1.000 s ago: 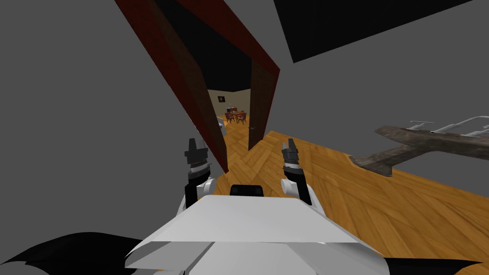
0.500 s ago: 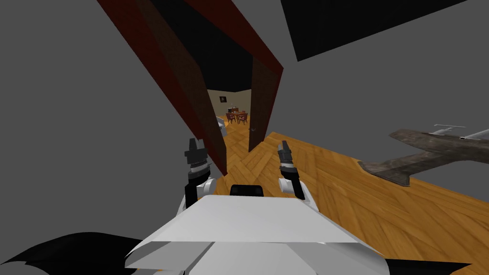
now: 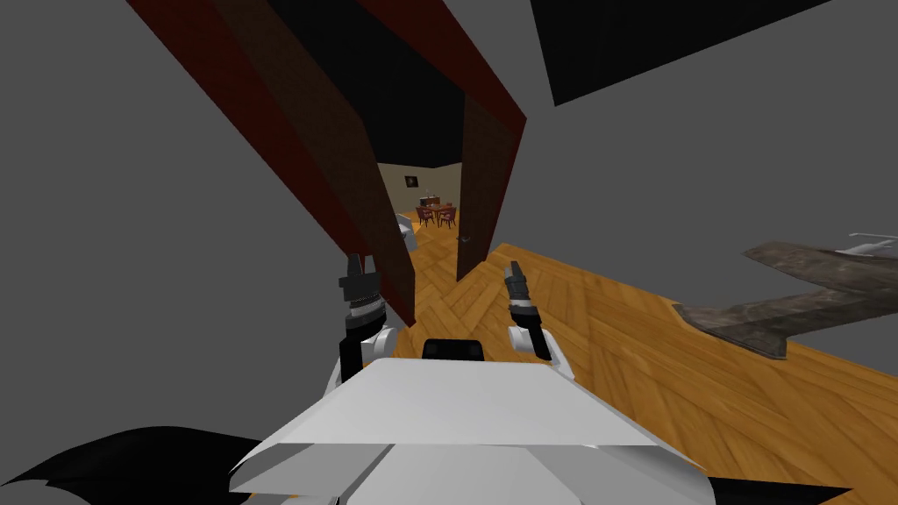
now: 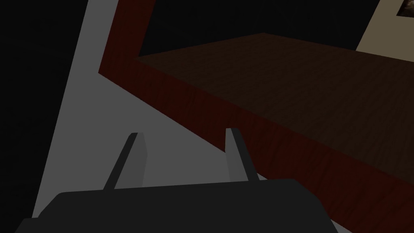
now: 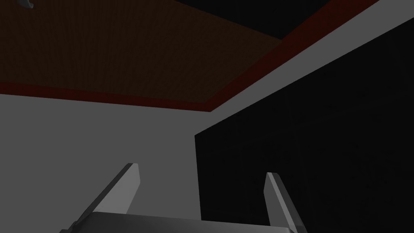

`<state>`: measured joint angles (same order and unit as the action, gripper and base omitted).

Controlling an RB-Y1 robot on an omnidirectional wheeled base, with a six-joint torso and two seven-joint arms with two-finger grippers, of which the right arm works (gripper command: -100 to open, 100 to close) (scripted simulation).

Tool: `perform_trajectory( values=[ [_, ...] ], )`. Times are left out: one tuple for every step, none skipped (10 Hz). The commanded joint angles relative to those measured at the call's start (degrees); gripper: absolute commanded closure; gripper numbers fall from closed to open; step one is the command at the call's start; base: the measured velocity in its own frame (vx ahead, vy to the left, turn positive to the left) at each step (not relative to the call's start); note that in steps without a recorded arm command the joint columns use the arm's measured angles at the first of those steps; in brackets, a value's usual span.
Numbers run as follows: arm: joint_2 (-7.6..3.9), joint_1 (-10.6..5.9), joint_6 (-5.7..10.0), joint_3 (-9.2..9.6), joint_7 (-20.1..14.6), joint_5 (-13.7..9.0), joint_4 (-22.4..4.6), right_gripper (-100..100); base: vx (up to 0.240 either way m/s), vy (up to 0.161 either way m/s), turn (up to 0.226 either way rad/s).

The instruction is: Push the door open

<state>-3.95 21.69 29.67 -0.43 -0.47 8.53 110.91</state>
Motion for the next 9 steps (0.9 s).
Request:
perform_trajectory(
  values=[
    [-0.42, -1.12, 0.58, 0.29, -0.8, 0.5, -2.5, -100, 0.119, -0.072, 0.054],
    [-0.56, -1.55, 0.85, 0.41, -1.0, 0.7, -3.5, -100, 0.134, -0.076, 0.063],
    [-0.68, -2.01, 1.14, 0.53, -1.3, 0.9, -4.6, -100, 0.106, -0.067, 0.043],
    [-0.79, -2.48, 1.44, 0.65, -1.6, 1.1, -5.8, -100, 0.091, -0.056, 0.041],
    [-0.9, -2.95, 1.73, 0.77, -1.9, 1.3, -6.9, -100, 0.096, -0.048, 0.037],
    [-1.02, -3.43, 2.03, 0.89, -2.2, 1.5, -8.0, -100, 0.086, -0.047, 0.036],
    [-1.24, -4.37, 2.63, 1.14, -2.7, 2.0, -10.3, -100, 0.104, -0.078, 0.068],
    [-1.35, -4.85, 2.93, 1.26, -3.0, 2.2, -11.4, -100, 0.153, -0.091, 0.067],
    [-1.43, -5.34, 3.24, 1.39, -3.3, 2.4, -12.6, -100, 0.143, -0.08, 0.047]
  ],
)
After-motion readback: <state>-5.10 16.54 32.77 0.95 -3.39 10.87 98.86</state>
